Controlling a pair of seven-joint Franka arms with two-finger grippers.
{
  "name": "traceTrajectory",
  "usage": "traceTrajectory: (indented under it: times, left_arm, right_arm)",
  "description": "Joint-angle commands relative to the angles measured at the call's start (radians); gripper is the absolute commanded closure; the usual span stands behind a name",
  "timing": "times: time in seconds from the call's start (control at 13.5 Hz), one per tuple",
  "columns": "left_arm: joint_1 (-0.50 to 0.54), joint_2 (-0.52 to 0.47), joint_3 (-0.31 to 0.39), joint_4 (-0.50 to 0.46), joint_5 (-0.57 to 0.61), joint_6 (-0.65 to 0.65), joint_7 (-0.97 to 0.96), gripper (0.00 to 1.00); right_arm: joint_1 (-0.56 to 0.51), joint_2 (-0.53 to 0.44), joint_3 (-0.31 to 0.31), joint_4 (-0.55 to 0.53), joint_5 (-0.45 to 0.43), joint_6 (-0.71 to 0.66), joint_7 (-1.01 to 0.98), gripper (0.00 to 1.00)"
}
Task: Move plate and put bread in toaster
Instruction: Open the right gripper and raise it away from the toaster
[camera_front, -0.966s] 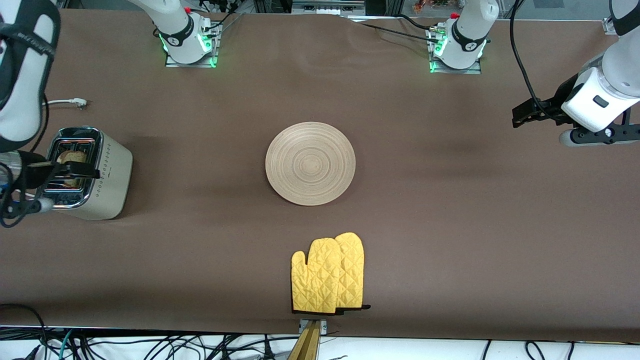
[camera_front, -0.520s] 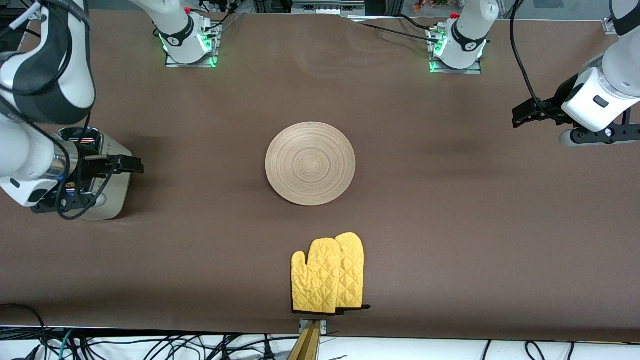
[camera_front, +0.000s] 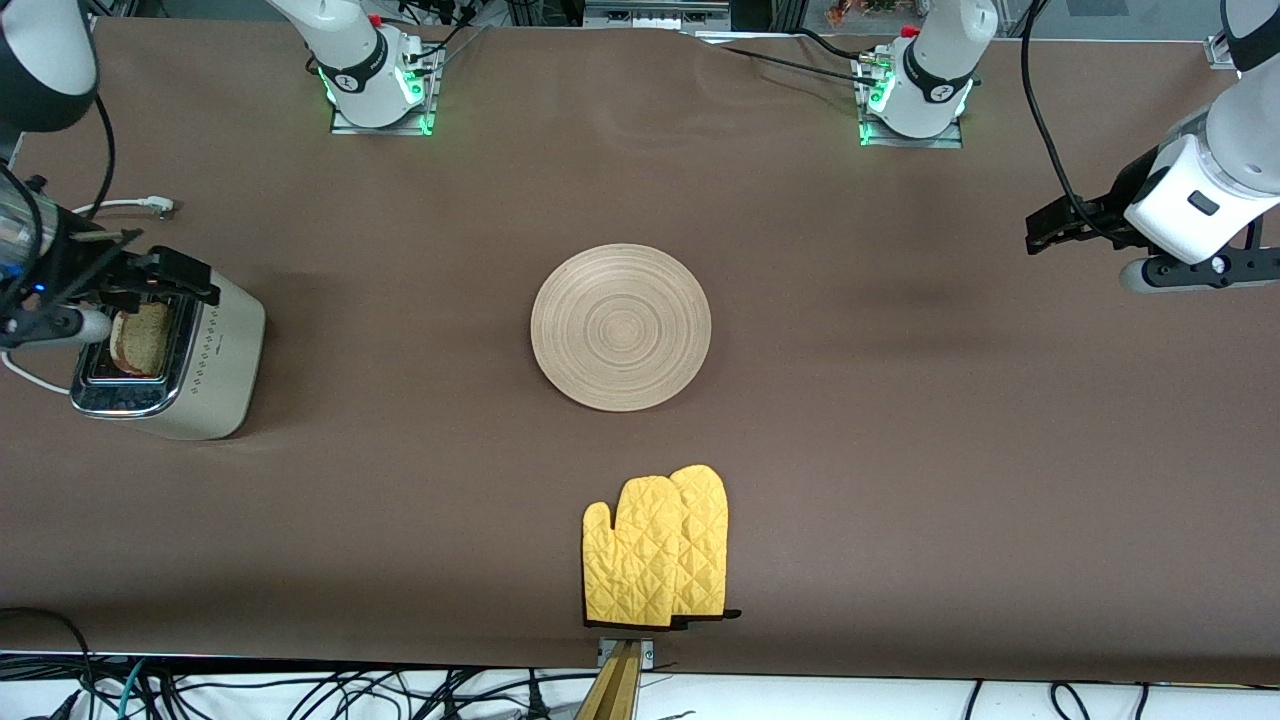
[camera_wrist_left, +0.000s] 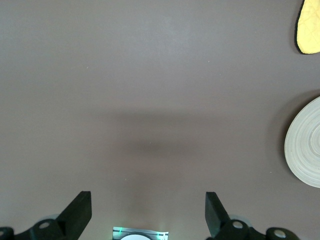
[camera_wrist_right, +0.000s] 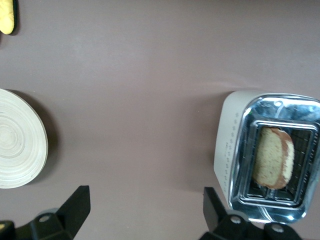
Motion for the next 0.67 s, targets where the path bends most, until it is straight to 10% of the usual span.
traceTrajectory:
  times: [0.0, 0.59]
  left_arm:
    - [0.004, -0.002, 0.001, 0.020, -0.020, -0.013, 0.003, 0.00]
    - [0.009, -0.032, 0.001, -0.023, -0.021, 0.087, 0.003, 0.00]
  right_arm:
    - [-0.028, -0.039, 0.029, -0.050, -0.062, 0.019, -0.003, 0.00]
    - [-0.052, -0.038, 0.050, -0.023, -0.086, -0.001, -0.006, 0.00]
